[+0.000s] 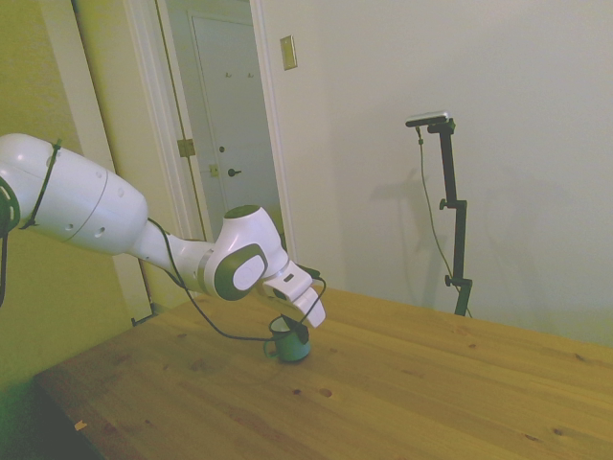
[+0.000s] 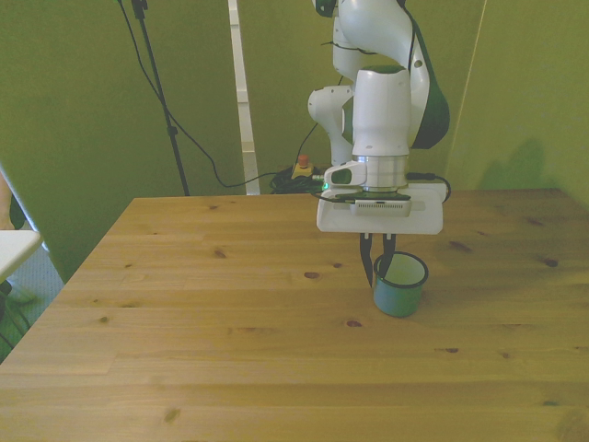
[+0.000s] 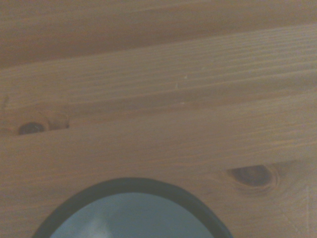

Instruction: Flip the mug upright

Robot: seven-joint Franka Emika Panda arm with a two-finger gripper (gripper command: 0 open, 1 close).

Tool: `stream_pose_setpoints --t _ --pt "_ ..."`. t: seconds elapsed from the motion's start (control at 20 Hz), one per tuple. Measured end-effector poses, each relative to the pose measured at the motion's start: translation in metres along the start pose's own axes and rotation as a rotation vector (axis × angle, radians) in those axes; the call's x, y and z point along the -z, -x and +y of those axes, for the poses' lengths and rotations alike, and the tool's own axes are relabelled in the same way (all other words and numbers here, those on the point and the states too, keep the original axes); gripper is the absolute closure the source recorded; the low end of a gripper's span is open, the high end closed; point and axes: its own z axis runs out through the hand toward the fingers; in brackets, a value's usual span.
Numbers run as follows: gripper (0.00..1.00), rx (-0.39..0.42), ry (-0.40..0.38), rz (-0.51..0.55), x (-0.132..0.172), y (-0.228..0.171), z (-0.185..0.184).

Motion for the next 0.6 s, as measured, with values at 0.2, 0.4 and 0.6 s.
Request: stream_pose_setpoints --t 0.2,0.4,0.6 --pt "0.0 0.014 -0.026 0.015 0.02 0.0 -0.006" --pt "0.0 0.05 -0.066 0.038 0.068 0.013 -0.013" --pt "0.0 0.087 -0.073 0.045 0.1 0.053 0.005"
